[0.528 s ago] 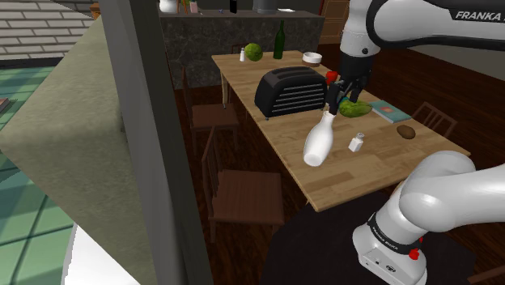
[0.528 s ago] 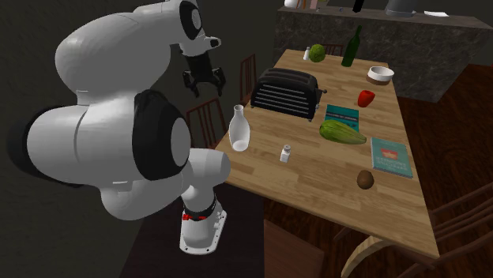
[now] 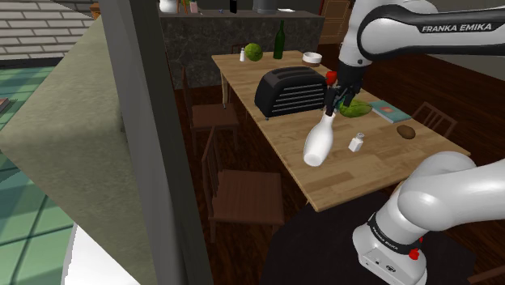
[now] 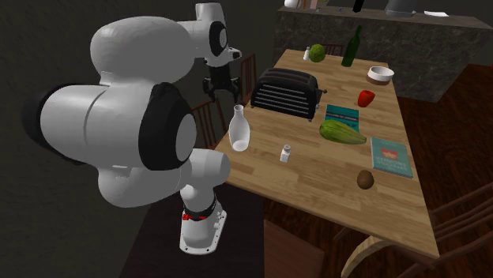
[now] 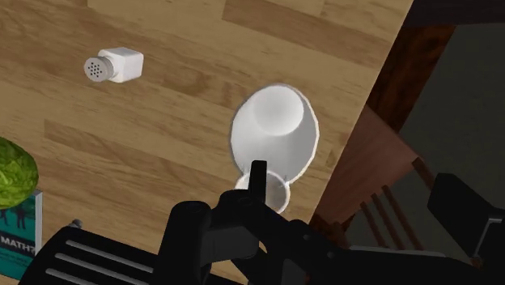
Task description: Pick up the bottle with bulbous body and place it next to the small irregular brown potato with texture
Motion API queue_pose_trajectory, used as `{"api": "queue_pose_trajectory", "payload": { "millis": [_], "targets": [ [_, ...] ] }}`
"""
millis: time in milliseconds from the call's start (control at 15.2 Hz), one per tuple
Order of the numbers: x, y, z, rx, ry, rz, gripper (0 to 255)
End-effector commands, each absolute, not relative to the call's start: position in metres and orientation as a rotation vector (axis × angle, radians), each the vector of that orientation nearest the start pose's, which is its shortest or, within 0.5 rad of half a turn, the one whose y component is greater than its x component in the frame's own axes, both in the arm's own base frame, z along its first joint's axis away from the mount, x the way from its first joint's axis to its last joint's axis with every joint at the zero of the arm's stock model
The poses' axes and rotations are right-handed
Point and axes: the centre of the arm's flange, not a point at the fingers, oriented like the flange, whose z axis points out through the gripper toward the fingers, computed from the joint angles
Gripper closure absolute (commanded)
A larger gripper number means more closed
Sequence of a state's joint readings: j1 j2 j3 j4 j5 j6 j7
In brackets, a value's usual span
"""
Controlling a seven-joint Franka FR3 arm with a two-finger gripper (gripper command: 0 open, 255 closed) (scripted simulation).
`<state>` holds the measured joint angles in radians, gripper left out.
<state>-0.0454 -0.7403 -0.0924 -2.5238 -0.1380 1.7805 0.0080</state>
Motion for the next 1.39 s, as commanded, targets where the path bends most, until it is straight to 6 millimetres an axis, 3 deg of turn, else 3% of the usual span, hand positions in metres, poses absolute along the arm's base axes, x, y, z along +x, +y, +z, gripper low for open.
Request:
{"api": "queue_pose_trajectory", "payload": {
  "millis": [0,330,792,1320],
  "targets": [
    [0.334,-0.081,0.496,-3.187,0.142,-0.011,0],
    [0.355,-0.125,0.461,-3.134,0.131,-0.052,0],
    [0.357,-0.125,0.421,-3.134,0.131,-0.052,0],
    [0.356,-0.125,0.421,-3.134,0.131,-0.052,0]
  ]
}}
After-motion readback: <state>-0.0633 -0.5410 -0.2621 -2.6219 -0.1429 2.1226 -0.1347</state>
